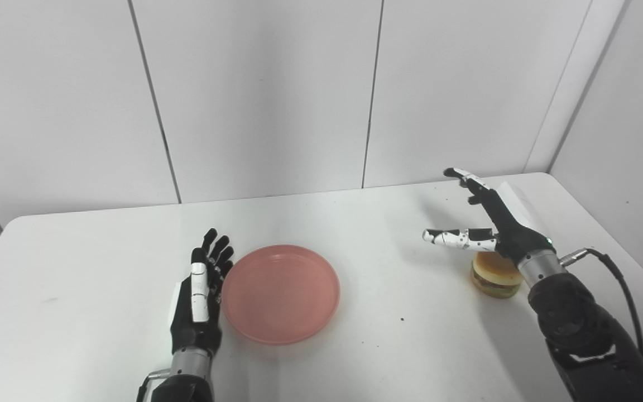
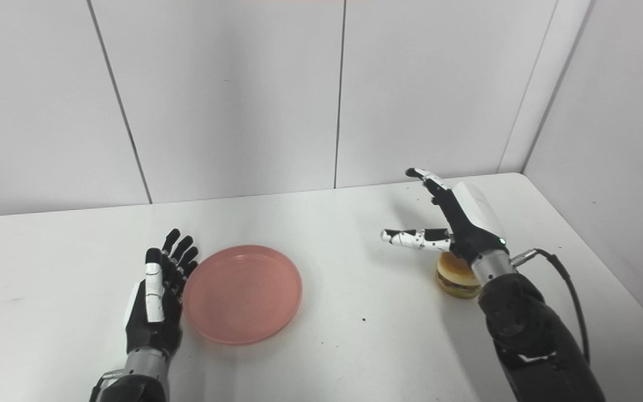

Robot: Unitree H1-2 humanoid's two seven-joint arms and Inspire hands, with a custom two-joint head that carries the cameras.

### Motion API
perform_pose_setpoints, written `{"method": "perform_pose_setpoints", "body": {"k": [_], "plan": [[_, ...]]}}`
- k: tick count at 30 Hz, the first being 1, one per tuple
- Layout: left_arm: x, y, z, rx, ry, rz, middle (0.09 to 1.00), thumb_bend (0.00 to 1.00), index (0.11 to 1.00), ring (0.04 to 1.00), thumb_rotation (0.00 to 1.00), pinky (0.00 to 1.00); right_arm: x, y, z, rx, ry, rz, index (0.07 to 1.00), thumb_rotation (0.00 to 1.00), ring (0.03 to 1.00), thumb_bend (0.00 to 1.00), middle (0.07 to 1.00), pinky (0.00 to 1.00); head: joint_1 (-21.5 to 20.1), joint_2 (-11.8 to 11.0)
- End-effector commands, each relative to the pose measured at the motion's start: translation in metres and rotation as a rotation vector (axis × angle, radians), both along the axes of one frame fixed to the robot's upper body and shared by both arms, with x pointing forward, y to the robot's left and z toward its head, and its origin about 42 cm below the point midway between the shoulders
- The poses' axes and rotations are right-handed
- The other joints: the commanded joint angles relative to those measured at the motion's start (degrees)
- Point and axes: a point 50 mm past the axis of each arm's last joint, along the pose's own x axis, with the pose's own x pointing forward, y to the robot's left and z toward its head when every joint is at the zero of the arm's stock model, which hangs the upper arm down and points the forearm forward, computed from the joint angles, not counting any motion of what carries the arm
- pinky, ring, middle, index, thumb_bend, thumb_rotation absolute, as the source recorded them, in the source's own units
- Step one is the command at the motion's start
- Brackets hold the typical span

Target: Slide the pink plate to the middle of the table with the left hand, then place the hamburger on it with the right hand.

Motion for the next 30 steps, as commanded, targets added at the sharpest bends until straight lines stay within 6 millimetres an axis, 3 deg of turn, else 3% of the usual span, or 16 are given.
{"method": "perform_pose_setpoints", "body": {"k": [1,5,12,30], "plan": [[-0.016,0.010,-0.035,0.004,0.085,-0.001,0.934,0.74,0.927,0.936,1.00,0.96,0.000,-0.002,0.028,-0.089,-0.028,-0.035,0.864,0.36,0.955,0.82,0.929,0.84,-0.7,-0.1],[-0.016,0.016,-0.037,0.007,0.074,-0.013,0.932,0.74,0.927,0.935,1.00,0.96,-0.002,-0.008,0.034,-0.183,0.034,-0.074,0.867,0.33,0.937,0.88,0.918,0.86,-1.4,0.0],[-0.014,0.018,-0.038,0.010,0.072,-0.002,0.917,0.74,0.914,0.917,1.00,0.94,-0.002,-0.014,0.034,-0.271,0.140,-0.147,0.893,0.36,0.954,0.95,0.936,0.98,-1.9,-0.2],[-0.016,0.017,-0.037,0.006,0.081,-0.003,0.917,0.75,0.913,0.921,1.00,0.95,0.011,-0.035,0.009,-0.255,0.315,-0.211,0.873,0.31,0.920,0.98,0.926,0.89,-1.4,-0.1]]}}
